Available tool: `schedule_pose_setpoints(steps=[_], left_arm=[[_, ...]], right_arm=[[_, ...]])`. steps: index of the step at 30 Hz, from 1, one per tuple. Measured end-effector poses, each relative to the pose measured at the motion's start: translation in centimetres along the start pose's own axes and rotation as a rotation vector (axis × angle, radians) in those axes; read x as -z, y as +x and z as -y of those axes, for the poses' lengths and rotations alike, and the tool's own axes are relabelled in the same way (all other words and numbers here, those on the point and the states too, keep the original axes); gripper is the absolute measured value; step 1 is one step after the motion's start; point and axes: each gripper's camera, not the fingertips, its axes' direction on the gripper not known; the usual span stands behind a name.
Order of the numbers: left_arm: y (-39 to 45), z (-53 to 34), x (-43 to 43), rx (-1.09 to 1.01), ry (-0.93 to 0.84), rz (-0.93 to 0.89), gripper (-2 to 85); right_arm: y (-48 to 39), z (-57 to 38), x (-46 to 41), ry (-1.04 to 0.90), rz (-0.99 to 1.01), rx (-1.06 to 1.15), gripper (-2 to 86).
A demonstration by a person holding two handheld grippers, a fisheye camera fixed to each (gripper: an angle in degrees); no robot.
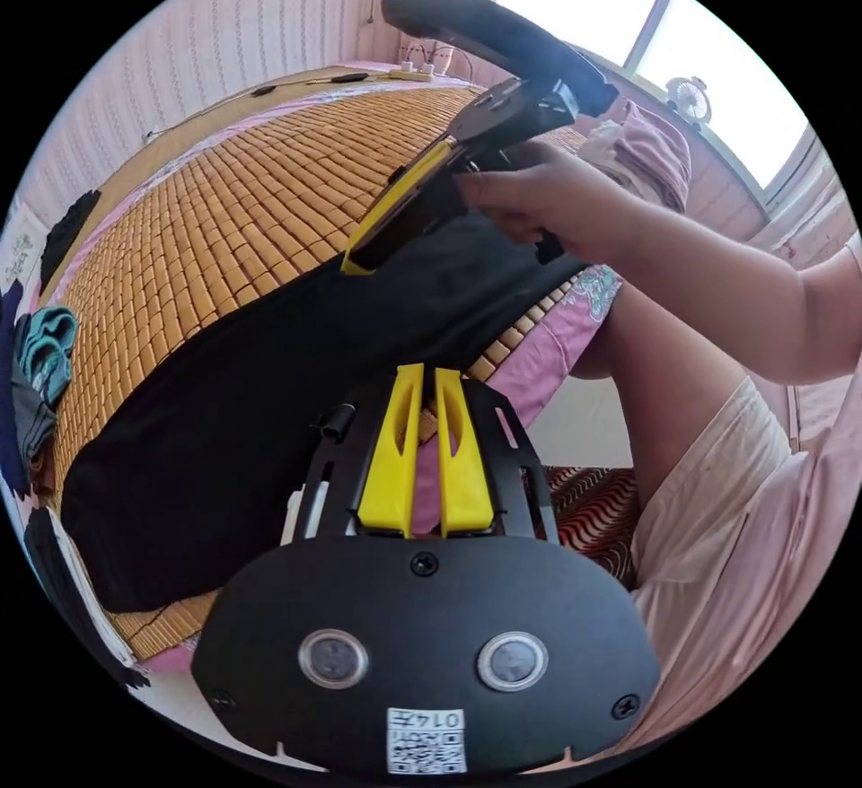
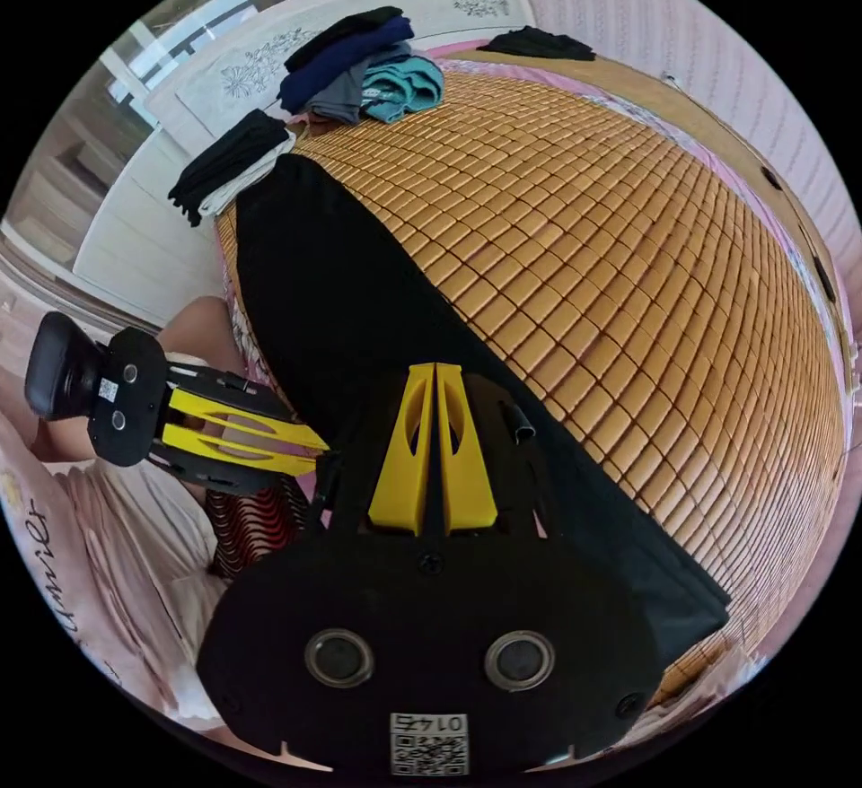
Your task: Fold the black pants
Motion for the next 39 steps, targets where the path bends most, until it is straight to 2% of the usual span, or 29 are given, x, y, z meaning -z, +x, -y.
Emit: schedule_pose_setpoints(steps=[3, 5, 8, 10, 11, 14, 20, 25, 27, 30, 32, 36, 38, 39], left_arm=[[-0.7, -0.7, -1.7, 0.050, -0.035, -0.048, 0.8], [-0.6, -1.1, -1.8, 0.060, -0.003, -0.059, 0.0], [-0.1, -0.8, -2.0, 0.043, -0.002, -0.054, -0.8], [0.0, -0.6, -1.5, 0.048, 0.078, -0.024, -0.9], [0.0, -0.6, -1.5, 0.055, 0.086, -0.013, -0.9], [-0.4, -0.2, -3.6, 0.082, -0.005, 0.016, -1.0], [0.6, 0.5, -4.5, 0.031, -0.039, 0.017, -1.0], [0.7, 1.0, -5.3, 0.057, -0.030, -0.016, -0.8], [0.7, 1.3, -5.2, 0.073, -0.027, -0.048, -0.4], [1.8, 2.0, -4.3, 0.025, 0.034, -0.093, 0.7], [3.1, 2.7, -4.3, -0.032, 0.038, -0.113, 1.8], [6.8, 5.5, -5.3, -0.178, 0.058, -0.168, 4.7], [8.3, 7.4, -5.8, -0.227, 0.062, -0.206, 5.4], [9.1, 9.0, -6.0, -0.265, 0.076, -0.235, 5.6]], right_arm=[[-1.2, 3.6, -2.8, -0.144, -0.087, 0.061, -0.3], [-1.6, 5.0, -2.7, -0.151, -0.128, 0.104, -0.3], [-1.3, 7.7, -1.9, -0.213, -0.096, 0.108, -0.4], [-1.4, 9.0, -1.9, -0.215, -0.092, 0.109, -0.4], [-1.6, 9.7, -3.0, -0.275, -0.099, 0.121, -0.5], [-1.8, 10.8, -3.3, -0.309, -0.101, 0.132, -0.5], [-2.2, 12.6, -4.9, -0.443, -0.079, 0.164, -0.5], [-2.4, 11.2, -5.8, -0.426, -0.072, 0.108, -0.7], [-2.0, 9.2, -5.4, -0.327, -0.041, 0.060, -0.8], [-0.9, 2.3, -2.3, -0.078, -0.007, -0.086, -0.8], [0.6, -6.4, 0.9, 0.097, -0.020, -0.257, -0.5], [3.8, -21.6, 3.5, 0.157, -0.170, -0.619, 2.7], [5.4, -31.8, 4.2, 0.171, -0.250, -0.871, 10.2], [5.7, -34.2, 4.2, 0.180, -0.251, -0.932, 11.2]])
